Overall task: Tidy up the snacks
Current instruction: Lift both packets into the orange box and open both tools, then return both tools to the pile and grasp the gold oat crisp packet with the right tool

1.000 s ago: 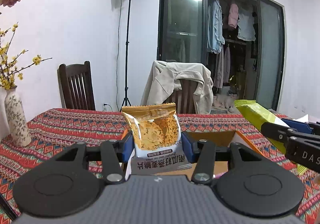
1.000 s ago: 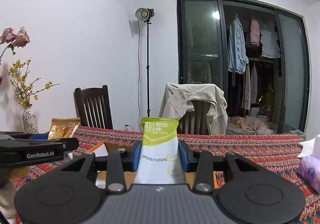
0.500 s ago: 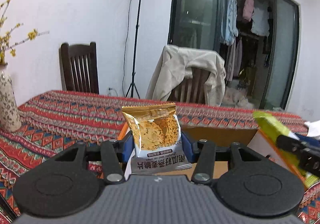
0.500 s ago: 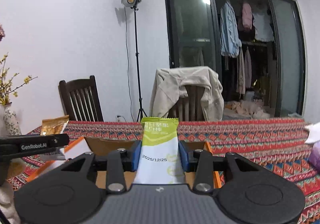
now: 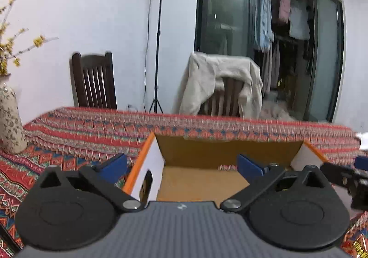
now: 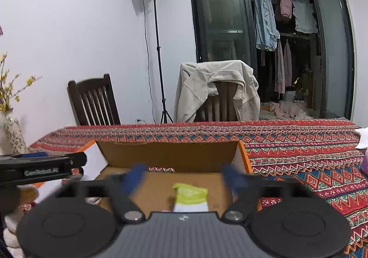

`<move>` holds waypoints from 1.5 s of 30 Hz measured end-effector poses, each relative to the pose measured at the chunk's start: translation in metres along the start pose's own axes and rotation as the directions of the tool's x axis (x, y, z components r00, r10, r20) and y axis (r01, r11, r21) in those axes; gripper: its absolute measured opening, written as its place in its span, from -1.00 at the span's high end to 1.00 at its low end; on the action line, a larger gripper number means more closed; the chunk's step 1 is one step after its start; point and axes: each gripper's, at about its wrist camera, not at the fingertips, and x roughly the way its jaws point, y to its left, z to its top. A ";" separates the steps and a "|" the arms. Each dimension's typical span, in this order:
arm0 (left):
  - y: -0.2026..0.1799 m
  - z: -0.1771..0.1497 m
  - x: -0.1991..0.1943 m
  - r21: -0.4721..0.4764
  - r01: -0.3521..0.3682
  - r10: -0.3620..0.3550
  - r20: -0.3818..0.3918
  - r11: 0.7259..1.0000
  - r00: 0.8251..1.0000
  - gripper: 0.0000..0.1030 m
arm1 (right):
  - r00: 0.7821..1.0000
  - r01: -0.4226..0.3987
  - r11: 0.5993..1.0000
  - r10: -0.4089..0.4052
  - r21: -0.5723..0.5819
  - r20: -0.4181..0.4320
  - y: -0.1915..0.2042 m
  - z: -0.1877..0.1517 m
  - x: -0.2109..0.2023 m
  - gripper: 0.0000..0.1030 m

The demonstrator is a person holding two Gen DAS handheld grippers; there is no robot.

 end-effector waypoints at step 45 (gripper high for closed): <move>0.027 -0.017 -0.163 -0.004 0.071 -0.070 0.097 0.997 0.993 -1.00 | 0.993 -0.046 0.995 0.055 -0.086 0.107 0.046 -0.026 -0.158 -1.00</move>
